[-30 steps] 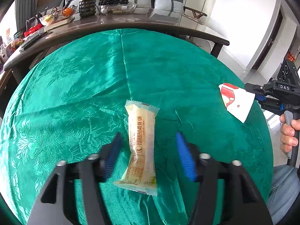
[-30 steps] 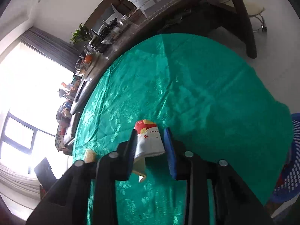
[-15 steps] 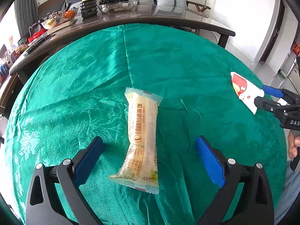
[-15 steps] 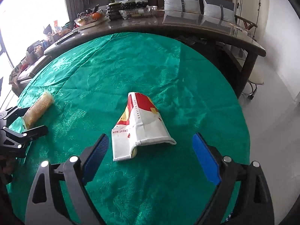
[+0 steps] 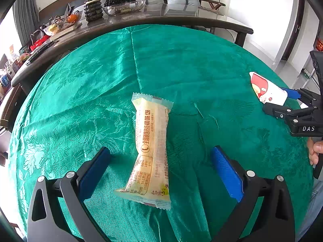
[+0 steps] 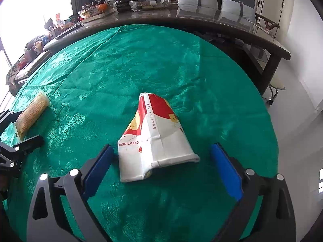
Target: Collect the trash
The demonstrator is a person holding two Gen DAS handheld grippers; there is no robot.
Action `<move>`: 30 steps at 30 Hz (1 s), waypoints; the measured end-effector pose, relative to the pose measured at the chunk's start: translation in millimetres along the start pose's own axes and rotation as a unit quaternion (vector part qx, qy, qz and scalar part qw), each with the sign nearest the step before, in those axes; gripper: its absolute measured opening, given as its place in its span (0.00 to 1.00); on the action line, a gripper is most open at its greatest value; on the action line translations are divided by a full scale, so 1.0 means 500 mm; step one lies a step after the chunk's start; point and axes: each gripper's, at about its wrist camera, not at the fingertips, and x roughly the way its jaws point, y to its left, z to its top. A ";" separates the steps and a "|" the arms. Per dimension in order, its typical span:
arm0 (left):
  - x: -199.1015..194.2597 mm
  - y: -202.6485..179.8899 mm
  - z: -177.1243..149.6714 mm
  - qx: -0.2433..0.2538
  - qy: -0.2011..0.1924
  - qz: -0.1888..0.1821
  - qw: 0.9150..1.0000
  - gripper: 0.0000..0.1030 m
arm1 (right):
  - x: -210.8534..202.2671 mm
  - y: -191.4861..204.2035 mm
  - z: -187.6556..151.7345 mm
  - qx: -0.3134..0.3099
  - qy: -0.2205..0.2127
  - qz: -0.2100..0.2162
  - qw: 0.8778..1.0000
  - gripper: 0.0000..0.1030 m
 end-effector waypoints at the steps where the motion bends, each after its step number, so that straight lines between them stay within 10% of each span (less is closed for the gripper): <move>1: 0.000 0.000 0.000 0.000 0.000 0.001 1.000 0.96 | 0.001 0.001 0.000 -0.001 0.000 0.001 1.000 0.93; 21: 0.000 -0.001 -0.001 0.004 0.001 -0.003 1.000 0.96 | 0.000 -0.001 0.001 -0.003 0.001 0.009 1.000 0.95; 30: -0.009 0.047 0.025 -0.010 0.015 -0.075 0.997 0.89 | -0.025 0.008 0.082 -0.075 0.087 0.043 0.992 0.94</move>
